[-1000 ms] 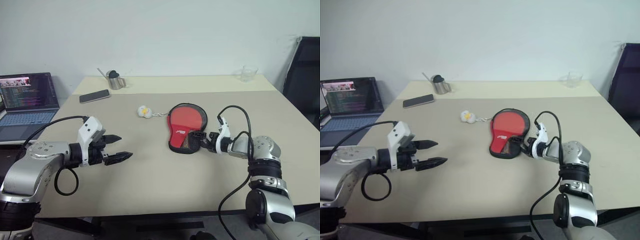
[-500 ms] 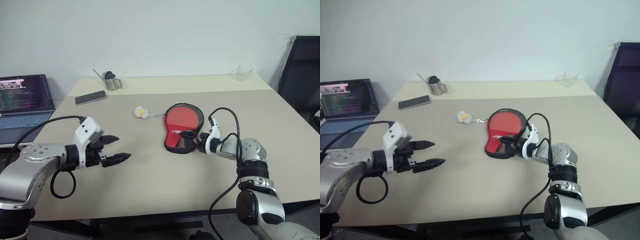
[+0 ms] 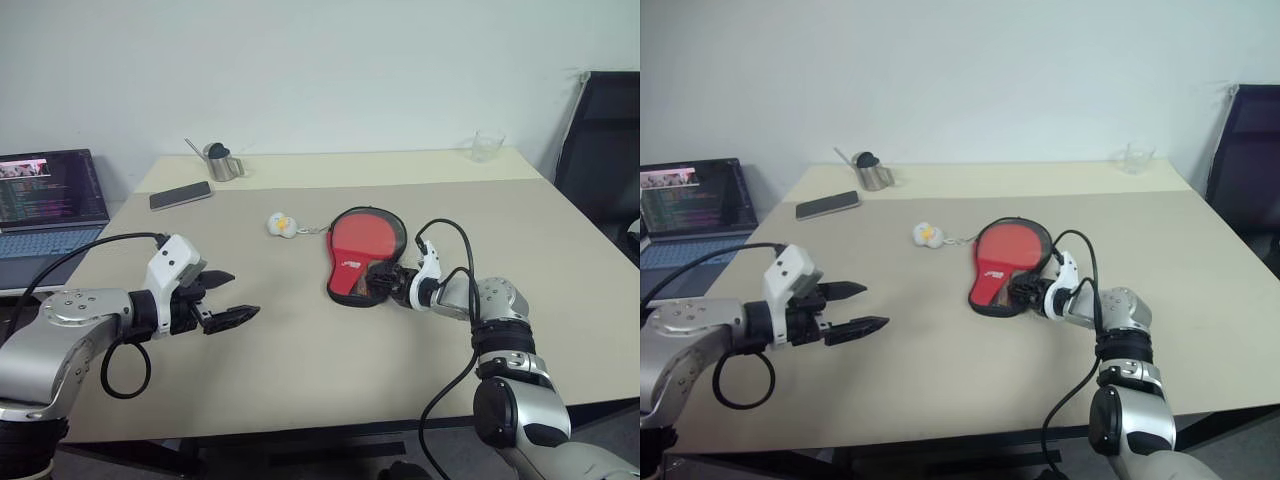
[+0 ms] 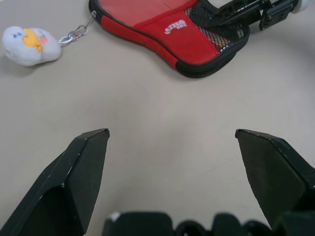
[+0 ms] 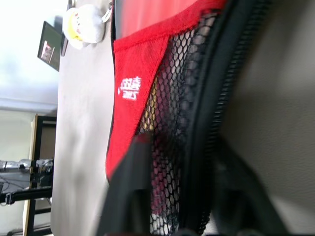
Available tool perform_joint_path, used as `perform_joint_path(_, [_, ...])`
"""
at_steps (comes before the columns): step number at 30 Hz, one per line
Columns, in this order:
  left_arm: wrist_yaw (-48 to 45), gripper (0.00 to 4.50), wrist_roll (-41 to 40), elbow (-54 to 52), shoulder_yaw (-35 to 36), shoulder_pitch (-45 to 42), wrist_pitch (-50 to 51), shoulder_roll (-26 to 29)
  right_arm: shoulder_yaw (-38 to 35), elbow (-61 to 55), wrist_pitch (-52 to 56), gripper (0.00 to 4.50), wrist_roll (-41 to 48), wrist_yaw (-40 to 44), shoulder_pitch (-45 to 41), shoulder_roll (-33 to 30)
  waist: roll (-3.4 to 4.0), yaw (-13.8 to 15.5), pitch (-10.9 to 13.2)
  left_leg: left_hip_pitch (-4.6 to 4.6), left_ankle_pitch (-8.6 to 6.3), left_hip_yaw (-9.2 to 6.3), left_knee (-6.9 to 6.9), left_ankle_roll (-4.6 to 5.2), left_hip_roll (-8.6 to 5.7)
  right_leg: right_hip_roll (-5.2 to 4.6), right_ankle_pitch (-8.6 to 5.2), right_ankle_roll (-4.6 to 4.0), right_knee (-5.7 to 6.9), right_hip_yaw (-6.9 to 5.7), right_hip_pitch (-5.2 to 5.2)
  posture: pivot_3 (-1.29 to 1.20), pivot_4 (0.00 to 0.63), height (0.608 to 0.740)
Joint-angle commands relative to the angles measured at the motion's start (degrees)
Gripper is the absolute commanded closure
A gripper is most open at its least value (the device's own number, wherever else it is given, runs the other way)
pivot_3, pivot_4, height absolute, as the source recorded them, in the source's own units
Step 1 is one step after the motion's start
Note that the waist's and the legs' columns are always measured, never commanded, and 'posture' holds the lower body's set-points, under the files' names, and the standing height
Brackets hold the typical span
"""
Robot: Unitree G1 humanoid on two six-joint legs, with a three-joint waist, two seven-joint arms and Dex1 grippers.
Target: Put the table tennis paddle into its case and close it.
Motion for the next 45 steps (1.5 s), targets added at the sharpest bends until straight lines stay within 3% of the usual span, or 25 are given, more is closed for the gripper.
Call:
perform_joint_path(1, [-0.34, 0.00, 0.13, -0.68, 0.08, -1.60, -1.82, 0.61, -0.37, -1.57, -0.52, 4.44, 0.78, -0.47, -0.67, -0.06, -0.01, 0.00, -0.01, 0.01, 0.00, 0.00, 0.00, 0.00, 0.00, 0.00, 0.00, 0.00, 0.00, 0.00, 0.02, 0.00, 0.150, 0.740])
perform_joint_path(6, [-0.74, 0.00, 0.45, 0.31, -0.90, -2.70, -2.52, 0.62, 0.62, -3.79, 2.86, 4.47, 1.55, 0.18, 0.44, -1.01, 0.00, 0.19, 0.00, 0.02, 0.00, -0.02, 0.01, 0.00, 0.00, 0.00, 0.00, 0.00, 0.02, -0.01, 0.03, 0.00, 0.150, 0.740])
perform_joint_path(17, [-3.36, 0.00, 2.05, 4.97, -5.02, -6.84, -5.63, 0.19, 13.52, -27.46, 24.46, 4.47, 9.59, 14.18, 11.84, -12.27, 0.00, 0.83, 0.00, -0.18, -0.02, -0.04, -0.02, 0.04, 0.00, 0.00, 0.00, 0.00, -0.23, -0.07, -0.04, 0.00, 0.150, 0.740])
perform_joint_path(24, [-5.31, 0.00, 3.18, 7.98, -8.48, -10.30, -7.53, -0.85, 19.54, -38.70, 25.92, 4.47, 14.34, 18.93, 20.22, -17.77, -0.02, 1.02, 0.01, -0.17, -0.03, -0.04, 0.00, 0.06, 0.01, 0.04, -0.01, 0.02, -0.21, -0.07, -0.02, 0.00, 0.150, 0.740])
perform_joint_path(33, [-7.38, 0.00, 3.95, 9.67, -10.25, -12.24, -8.01, -0.86, 16.56, -43.49, 25.92, 4.47, 23.31, 13.72, 28.43, -16.54, -0.02, 1.18, 0.00, -0.16, -0.03, -0.07, 0.00, 0.05, 0.02, 0.05, -0.01, 0.02, -0.21, -0.08, -0.01, 0.00, 0.150, 0.740])
perform_joint_path(45, [-8.61, 0.00, 5.07, 11.08, -11.03, -13.83, -8.11, -0.80, 10.03, -45.07, 25.92, 4.47, 31.01, 1.95, 32.00, -12.24, -0.03, 1.19, 0.00, -0.13, -0.03, -0.08, 0.01, 0.05, 0.03, 0.08, -0.01, 0.02, -0.15, -0.08, 0.00, 0.00, 0.150, 0.740])
